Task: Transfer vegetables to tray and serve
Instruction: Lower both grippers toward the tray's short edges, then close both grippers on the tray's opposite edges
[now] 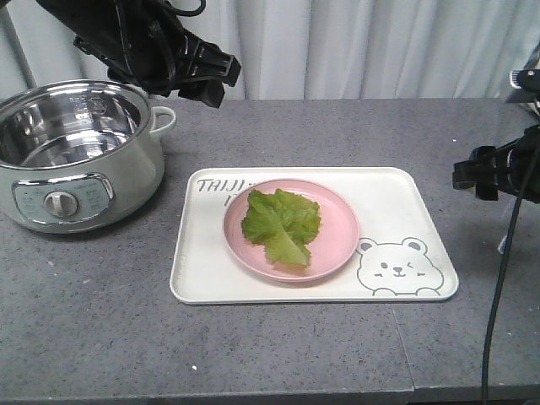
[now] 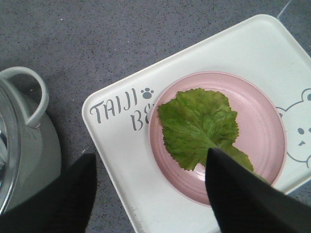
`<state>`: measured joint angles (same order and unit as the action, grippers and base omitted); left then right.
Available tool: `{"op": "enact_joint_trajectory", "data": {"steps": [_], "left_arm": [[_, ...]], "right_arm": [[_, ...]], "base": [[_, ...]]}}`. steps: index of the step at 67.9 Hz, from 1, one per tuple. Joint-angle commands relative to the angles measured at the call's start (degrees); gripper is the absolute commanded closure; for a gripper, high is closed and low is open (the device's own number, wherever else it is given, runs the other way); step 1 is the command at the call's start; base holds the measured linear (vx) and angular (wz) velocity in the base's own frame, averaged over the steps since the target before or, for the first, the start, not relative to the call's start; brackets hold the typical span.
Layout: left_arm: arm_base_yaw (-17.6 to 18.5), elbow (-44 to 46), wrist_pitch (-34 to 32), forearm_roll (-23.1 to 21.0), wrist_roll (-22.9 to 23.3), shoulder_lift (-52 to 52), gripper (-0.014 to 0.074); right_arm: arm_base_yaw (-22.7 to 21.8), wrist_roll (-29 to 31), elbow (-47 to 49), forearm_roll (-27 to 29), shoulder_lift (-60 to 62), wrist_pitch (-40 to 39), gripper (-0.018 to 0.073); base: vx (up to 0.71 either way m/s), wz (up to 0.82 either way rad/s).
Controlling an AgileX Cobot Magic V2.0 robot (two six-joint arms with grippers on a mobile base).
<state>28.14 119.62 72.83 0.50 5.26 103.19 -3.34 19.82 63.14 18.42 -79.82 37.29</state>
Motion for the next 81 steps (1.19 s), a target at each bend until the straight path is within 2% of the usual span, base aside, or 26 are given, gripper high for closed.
{"op": "enact_joint_trajectory", "data": {"steps": [1, 10, 27, 36, 61, 81], "left_arm": [[0.2, 0.8, -1.2, 0.1, 0.4, -2.3, 0.0136], [0.2, -3.5, -1.2, 0.4, 0.4, -1.8, 0.0136], [0.2, -14.6, -1.3, 3.9, 0.7, -1.3, 0.0136], [0.2, -17.9, -1.8, 6.2, 3.2, -1.3, 0.0136], [0.0, -24.3, -6.7, 6.1, 6.0, -1.3, 0.0136], [-2.2, -31.4, -11.9, 4.4, 7.7, -1.3, 0.0136]], "right_arm": [[-0.1, 0.3, 1.8, 1.6, 0.5, -2.1, 0.0087], [-0.1, 0.3, 1.8, 1.8, -1.7, -0.7, 0.0087], [-0.1, 0.6, 1.8, 1.6, -5.2, 4.4, 0.0087], [-0.1, 0.6, 1.8, 1.4, -7.0, 5.5, 0.0087], [-0.1, 0.9, 1.8, 1.5, -12.3, 5.6, 0.0087], [-0.1, 1.1, 2.0, 1.6, -13.3, 5.0, 0.0087]], "base": [[0.00, 0.00], [0.00, 0.00], [0.00, 0.00], [0.00, 0.00], [0.00, 0.00], [0.00, 0.00]]}}
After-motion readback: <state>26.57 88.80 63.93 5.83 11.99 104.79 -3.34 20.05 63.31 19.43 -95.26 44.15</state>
